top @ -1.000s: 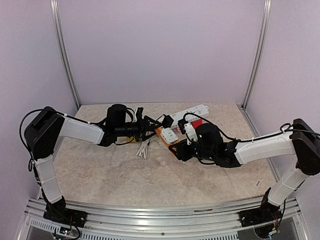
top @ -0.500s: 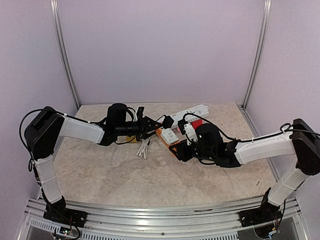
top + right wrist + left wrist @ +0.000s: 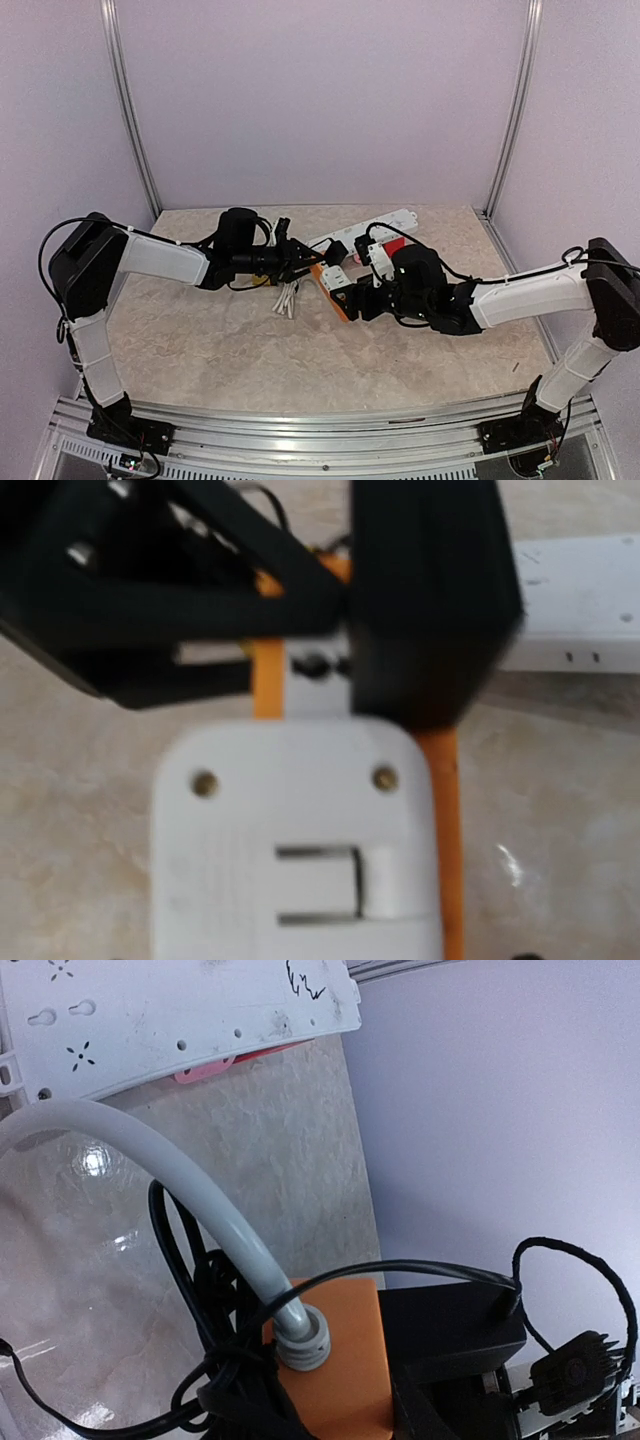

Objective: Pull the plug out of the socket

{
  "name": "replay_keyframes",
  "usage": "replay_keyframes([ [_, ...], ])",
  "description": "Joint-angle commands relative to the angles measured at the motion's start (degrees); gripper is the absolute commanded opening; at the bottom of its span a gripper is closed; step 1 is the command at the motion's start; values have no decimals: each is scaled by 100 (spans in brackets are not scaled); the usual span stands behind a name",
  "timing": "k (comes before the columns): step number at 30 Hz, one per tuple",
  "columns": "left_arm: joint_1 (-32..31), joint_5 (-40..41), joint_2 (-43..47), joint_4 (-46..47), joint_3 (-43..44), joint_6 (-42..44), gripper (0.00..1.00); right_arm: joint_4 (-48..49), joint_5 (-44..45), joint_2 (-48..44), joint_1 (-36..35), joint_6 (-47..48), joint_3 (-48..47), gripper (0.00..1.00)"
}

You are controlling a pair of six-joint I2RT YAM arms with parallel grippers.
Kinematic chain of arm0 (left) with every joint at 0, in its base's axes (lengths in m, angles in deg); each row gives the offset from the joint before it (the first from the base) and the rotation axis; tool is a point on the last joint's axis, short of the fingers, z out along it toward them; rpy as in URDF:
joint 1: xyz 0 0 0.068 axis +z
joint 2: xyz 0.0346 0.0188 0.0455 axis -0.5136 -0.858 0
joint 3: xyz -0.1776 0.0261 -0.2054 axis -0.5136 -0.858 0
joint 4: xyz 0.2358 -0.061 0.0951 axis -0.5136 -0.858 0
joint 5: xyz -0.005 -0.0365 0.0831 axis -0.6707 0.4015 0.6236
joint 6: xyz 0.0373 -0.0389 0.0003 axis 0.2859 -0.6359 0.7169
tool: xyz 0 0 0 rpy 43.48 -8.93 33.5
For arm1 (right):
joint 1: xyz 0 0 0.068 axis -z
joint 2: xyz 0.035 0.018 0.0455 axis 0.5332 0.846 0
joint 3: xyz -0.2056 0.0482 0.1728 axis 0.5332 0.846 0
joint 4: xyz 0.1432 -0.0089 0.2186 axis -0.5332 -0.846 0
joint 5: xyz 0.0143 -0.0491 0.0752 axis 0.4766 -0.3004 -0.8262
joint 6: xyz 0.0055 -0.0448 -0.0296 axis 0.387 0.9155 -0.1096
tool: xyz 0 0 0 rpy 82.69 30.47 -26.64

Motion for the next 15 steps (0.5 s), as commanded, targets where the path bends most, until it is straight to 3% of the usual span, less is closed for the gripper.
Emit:
replay_keyframes([
  [1,103,-151,90,-288,210,343,25,202,-135,-266,-69,43,-74,83],
  [9,299,-175,336,-1540,675,1360,22,-94,374,-810,-67,-27,42,91],
  [15,476,-165,680,-2788,987,2131,22,-685,814,-786,-69,-114,-306,91],
])
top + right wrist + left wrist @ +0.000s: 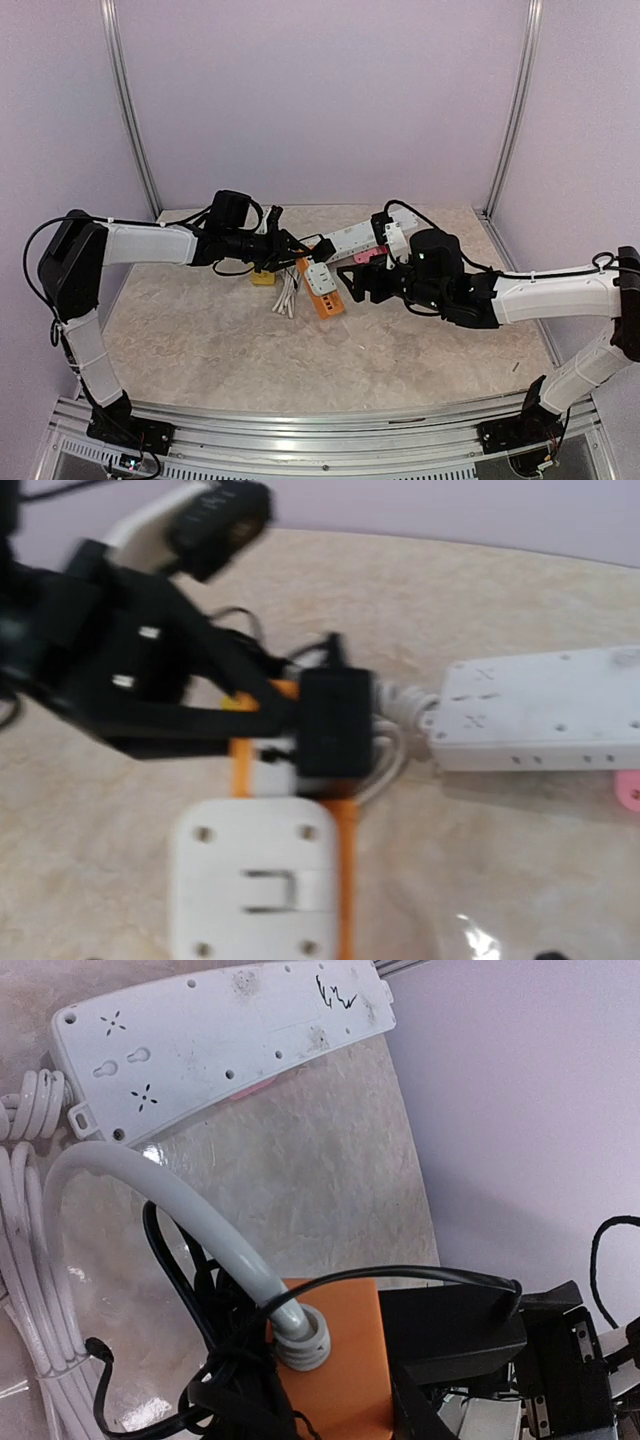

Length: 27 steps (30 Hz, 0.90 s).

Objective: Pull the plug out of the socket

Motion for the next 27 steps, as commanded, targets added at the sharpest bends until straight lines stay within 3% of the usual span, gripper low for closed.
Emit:
replay_keyframes([
  [1,142,-100,457,-1152,445,938,22,-643,464,56,-59,-103,-356,91],
  [5,226,-271,453,-1847,706,1445,22,-975,381,204,-51,-213,-762,89],
  [13,437,-19,807,-1867,430,1982,22,-1343,-71,694,-50,-531,-1369,86],
  [27,339,154,1052,-1695,59,2389,22,-1185,-559,1298,-120,-650,-1787,78],
])
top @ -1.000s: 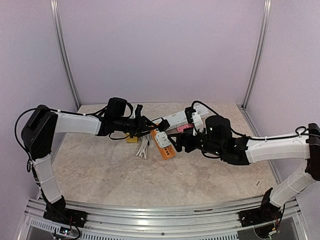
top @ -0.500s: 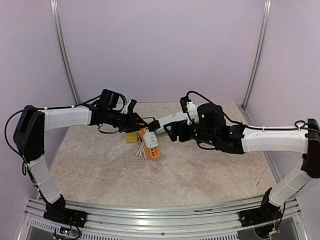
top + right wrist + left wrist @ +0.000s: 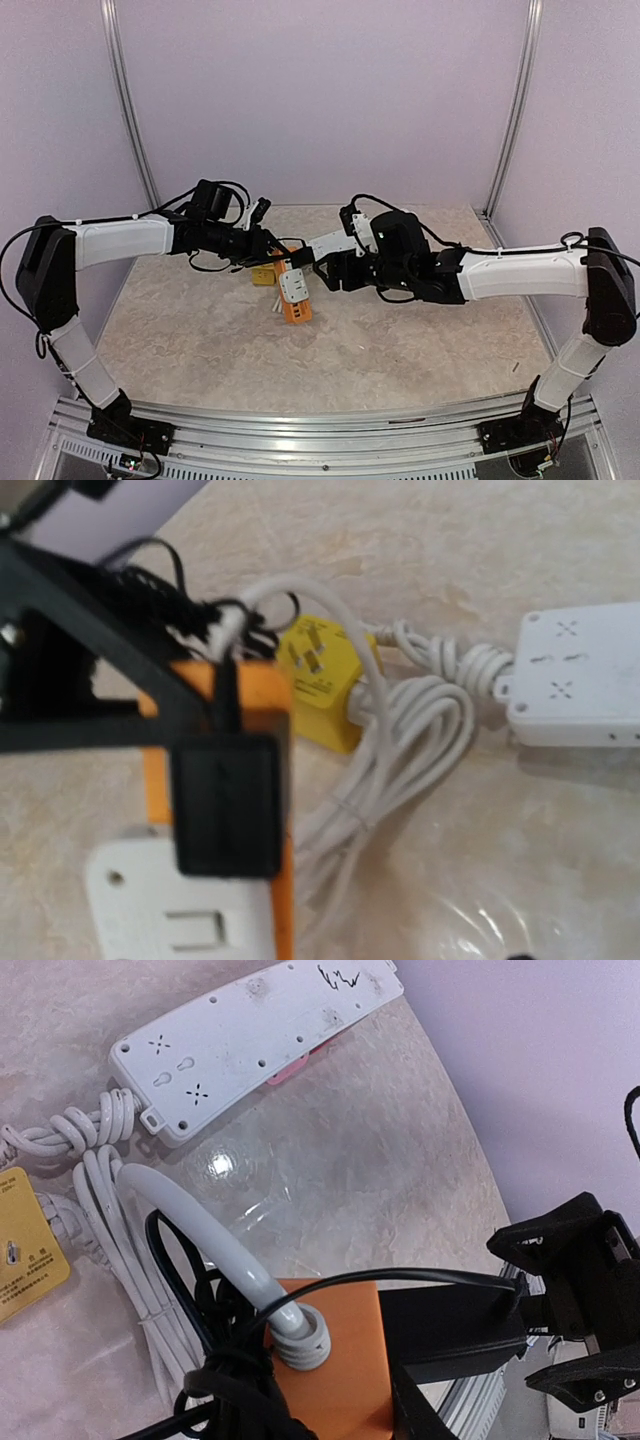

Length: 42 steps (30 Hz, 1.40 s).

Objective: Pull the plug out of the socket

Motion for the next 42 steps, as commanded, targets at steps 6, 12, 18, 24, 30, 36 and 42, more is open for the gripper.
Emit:
replay_keyframes([
  [6,-93,52,220,325,-204,56,22,-168,-256,409,-119,-235,-511,74],
  [12,-192,-52,209,402,-259,-31,22,-323,-392,730,-119,-277,-836,70],
  [18,-250,-82,166,403,-247,-43,22,-320,-398,901,-118,-395,-950,63],
  [24,-267,-63,162,406,-246,-34,22,-319,-403,971,-125,-472,-960,53],
  [30,-295,-72,136,397,-235,-34,22,-320,-475,1050,-119,-514,-1013,44],
  [36,-312,-81,125,393,-234,-25,21,-260,-579,1109,-117,-580,-1014,39],
  [42,-322,-90,121,397,-232,-17,21,-214,-547,1130,-117,-618,-1020,35],
])
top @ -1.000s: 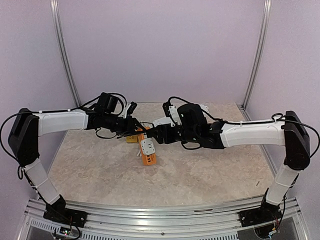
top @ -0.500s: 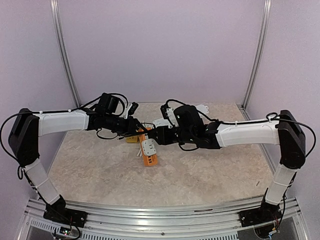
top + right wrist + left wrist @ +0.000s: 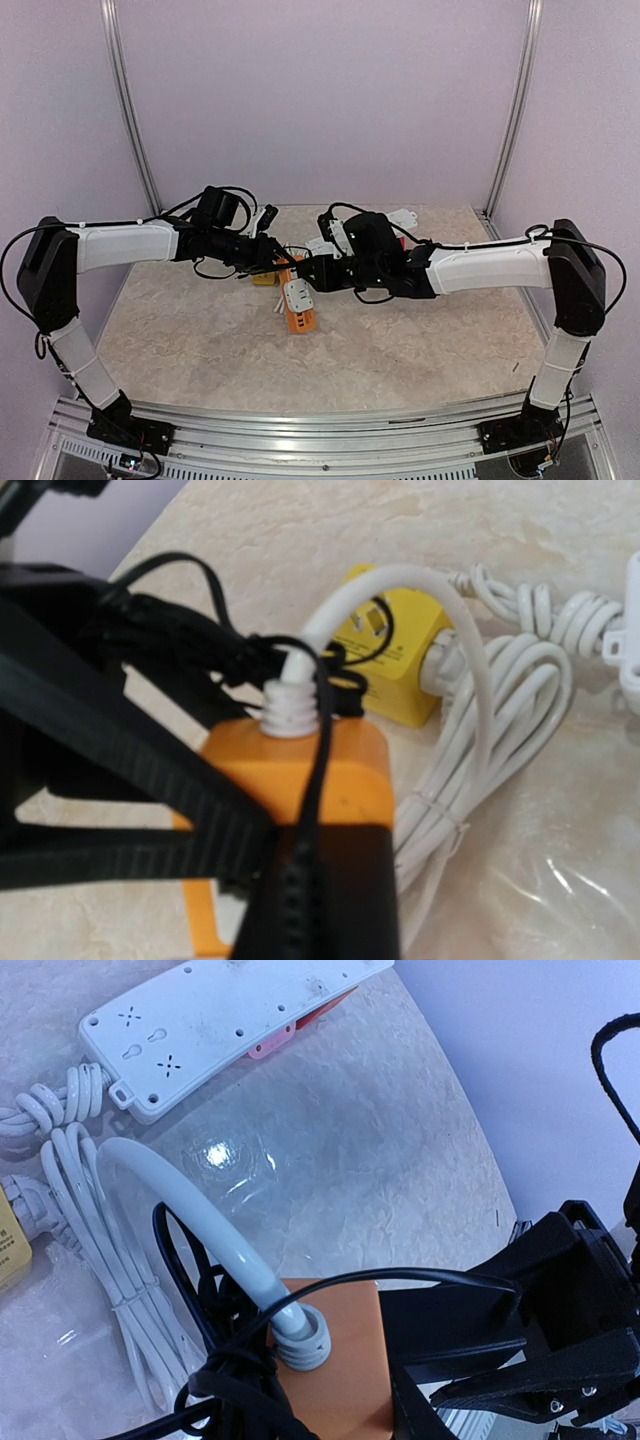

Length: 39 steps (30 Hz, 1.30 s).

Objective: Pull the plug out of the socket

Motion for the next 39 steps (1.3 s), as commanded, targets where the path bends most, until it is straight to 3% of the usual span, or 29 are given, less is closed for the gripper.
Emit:
replay_keyframes([
  [1,-46,-176,124,266,-17,10,21,-8,3,95,-58,-84,-89,34],
  [10,-55,-278,125,324,-46,85,17,60,83,15,-56,-122,20,23],
  [13,-55,-326,134,390,-69,106,17,120,80,-30,-30,-153,102,13],
  [20,-63,-488,167,520,-106,161,17,661,-361,-185,127,-270,461,0],
  [27,-64,-433,154,509,-106,168,17,574,-240,-190,137,-221,468,0],
  [39,-64,-284,-29,324,-31,111,16,-428,1096,1,-272,84,-145,0],
])
